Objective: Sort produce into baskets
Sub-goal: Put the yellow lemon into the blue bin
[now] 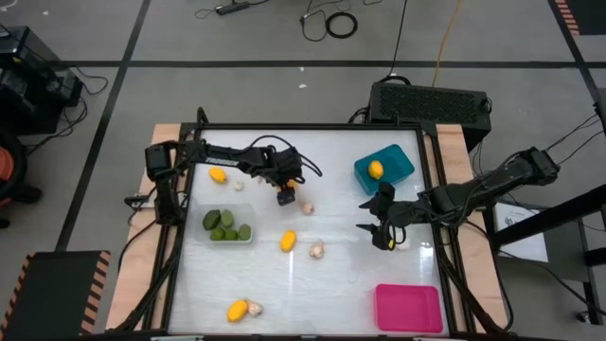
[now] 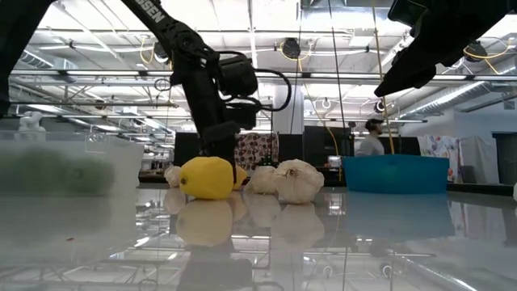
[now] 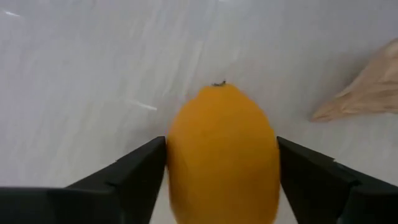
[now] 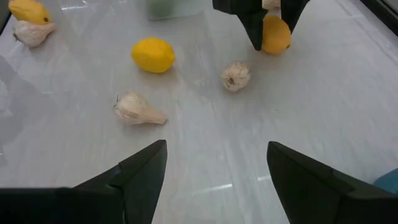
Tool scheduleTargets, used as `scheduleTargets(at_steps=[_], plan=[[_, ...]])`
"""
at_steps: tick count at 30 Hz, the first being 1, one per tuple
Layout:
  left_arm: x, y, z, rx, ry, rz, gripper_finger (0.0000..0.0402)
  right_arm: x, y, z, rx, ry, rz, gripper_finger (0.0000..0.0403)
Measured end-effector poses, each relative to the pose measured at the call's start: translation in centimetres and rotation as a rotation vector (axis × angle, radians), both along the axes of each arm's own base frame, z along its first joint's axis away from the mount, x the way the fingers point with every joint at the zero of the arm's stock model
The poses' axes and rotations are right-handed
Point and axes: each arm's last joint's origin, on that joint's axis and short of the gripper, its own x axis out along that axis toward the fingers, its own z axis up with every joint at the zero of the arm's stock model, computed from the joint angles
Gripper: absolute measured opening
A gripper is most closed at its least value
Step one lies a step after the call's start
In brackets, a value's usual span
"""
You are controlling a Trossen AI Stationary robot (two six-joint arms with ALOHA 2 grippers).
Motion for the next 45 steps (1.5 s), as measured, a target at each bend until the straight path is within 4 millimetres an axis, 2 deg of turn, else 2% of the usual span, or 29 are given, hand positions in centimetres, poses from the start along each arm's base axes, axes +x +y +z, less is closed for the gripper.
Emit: scheduleTargets(at_steps=[5, 7, 9, 13, 17, 19, 24, 29, 34, 37, 41, 45], plan=[[0.5, 0.1, 0.4, 0.007, -0.06, -0.006, 0.0229, -0.1, 0.0, -0.1, 0.009, 0.008, -0.008, 0.027], [1.3, 0.3, 1.3, 0.006, -0.154, -0.021, 0.0214, -0.1, 0.0, -0.1, 0.009, 0.009, -0.008, 0.027], [2.5, 0.6, 2.7, 0.03, -0.294, -0.037, 0.0209, -0.1, 0.0, -0.1, 0.006, 0.008, -0.006, 0.027], [3.8, 1.0, 4.0, 0.086, -0.484, -0.048, 0.021, -0.1, 0.0, -0.1, 0.005, 0.009, -0.006, 0.027], [5.4, 1.5, 6.4, 0.155, -0.781, -0.029, 0.0211, -0.1, 0.0, -0.1, 0.003, 0.01, -0.004, 0.027], [6.3, 1.7, 6.6, 0.145, -0.899, -0.013, 0.0211, -0.1, 0.0, -0.1, -0.001, 0.01, -0.003, 0.027], [10.0, 2.5, 4.5, 0.019, -0.918, -0.058, 0.0211, 0.1, -0.2, 0.1, -0.014, -0.01, 0.001, 0.027], [14.8, 2.5, 4.4, 0.013, -0.993, -0.108, 0.0211, 0.3, -0.4, 0.2, -0.022, -0.026, -0.009, 0.027], [17.9, 3.0, 4.7, 0.035, -1.01, -0.137, 0.0211, 0.3, -0.5, 0.2, -0.026, -0.021, -0.01, 0.027], [19.3, 3.4, 4.3, 0.004, -0.973, -0.153, 0.0211, 0.3, -0.5, 0.2, -0.033, -0.019, -0.004, 0.027], [20.1, 2.8, 1.9, -0.037, -0.859, -0.18, 0.022, 0.3, -0.5, 0.2, -0.043, -0.013, 0.005, 0.027], [20.0, 2.8, 2.1, -0.012, -0.836, -0.19, 0.0257, 0.1, -0.6, 0.0, -0.049, 0.01, 0.008, 0.027]])
